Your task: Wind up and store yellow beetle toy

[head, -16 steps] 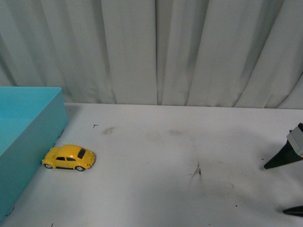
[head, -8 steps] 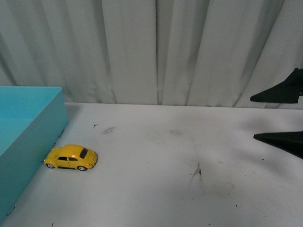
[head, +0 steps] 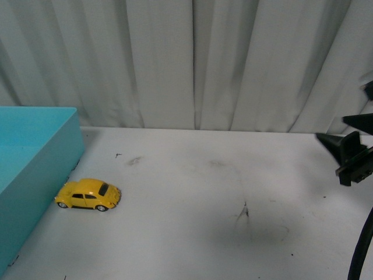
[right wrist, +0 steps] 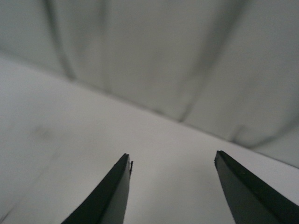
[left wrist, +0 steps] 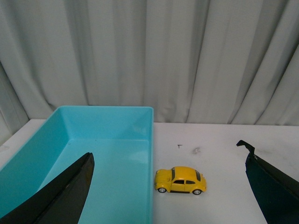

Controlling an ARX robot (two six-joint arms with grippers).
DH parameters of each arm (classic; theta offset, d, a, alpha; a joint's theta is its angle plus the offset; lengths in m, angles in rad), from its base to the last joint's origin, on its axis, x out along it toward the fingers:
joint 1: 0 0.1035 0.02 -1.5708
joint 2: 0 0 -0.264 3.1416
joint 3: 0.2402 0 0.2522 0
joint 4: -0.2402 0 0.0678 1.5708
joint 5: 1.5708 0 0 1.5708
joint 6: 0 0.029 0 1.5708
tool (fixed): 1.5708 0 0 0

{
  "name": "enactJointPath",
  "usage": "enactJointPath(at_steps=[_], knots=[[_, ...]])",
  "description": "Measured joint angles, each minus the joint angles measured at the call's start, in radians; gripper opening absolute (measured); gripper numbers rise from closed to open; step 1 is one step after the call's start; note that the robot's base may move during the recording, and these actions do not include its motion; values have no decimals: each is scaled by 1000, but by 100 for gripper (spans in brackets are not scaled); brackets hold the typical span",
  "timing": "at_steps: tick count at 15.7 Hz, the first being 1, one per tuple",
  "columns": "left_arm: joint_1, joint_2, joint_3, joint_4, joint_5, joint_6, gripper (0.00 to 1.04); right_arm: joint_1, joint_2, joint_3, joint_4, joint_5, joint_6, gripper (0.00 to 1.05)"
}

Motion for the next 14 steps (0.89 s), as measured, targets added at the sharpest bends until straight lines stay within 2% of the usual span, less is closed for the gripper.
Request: enactJointPath(at_steps=[1,2,3,8,10,12,14], knots=[[0,0,0,0,0,0,98,-2,-50,-51,97,101,83,50],[0,0,0,0,1,0,98,-7,-249,-208,224,242,229,21],[0,0,0,-1,1,0,98,54,-365,-374,183,285,261,2],[0,0,0,0,0,0,98,57,-460,-416,174,291,265,2],[0,0,0,0,0,0,98,57,-590,-462,48,291,266,2],[0,0,0,0,0,0,98,57,-717,-509,2,292,267,2],[0,0,0,0,0,0,98,57,-991,-603,-183,292,268,2]])
